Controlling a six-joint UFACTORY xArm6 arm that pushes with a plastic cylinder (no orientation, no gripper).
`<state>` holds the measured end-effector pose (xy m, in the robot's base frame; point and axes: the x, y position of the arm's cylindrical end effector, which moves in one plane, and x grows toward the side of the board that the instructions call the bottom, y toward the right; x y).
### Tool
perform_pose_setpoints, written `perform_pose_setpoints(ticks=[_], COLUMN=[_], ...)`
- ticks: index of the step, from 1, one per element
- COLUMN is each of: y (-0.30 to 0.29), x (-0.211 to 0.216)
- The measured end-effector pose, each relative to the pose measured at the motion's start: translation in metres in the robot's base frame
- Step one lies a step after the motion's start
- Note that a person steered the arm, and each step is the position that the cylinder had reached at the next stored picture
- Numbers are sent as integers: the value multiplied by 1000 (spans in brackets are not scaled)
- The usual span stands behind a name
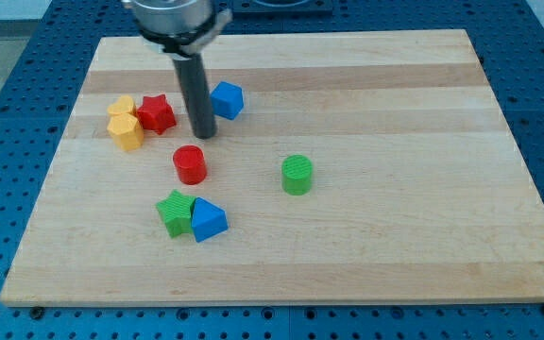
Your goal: Slide the red circle into the hexagon
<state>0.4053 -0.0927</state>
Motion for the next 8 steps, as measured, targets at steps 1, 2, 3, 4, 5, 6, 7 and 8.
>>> perform_pose_setpoints(ticks=[1,2,3,4,5,6,7,8], y=[28,32,25,8,-7,-11,-13,-13], x=[26,57,74,75,75,75,71,59])
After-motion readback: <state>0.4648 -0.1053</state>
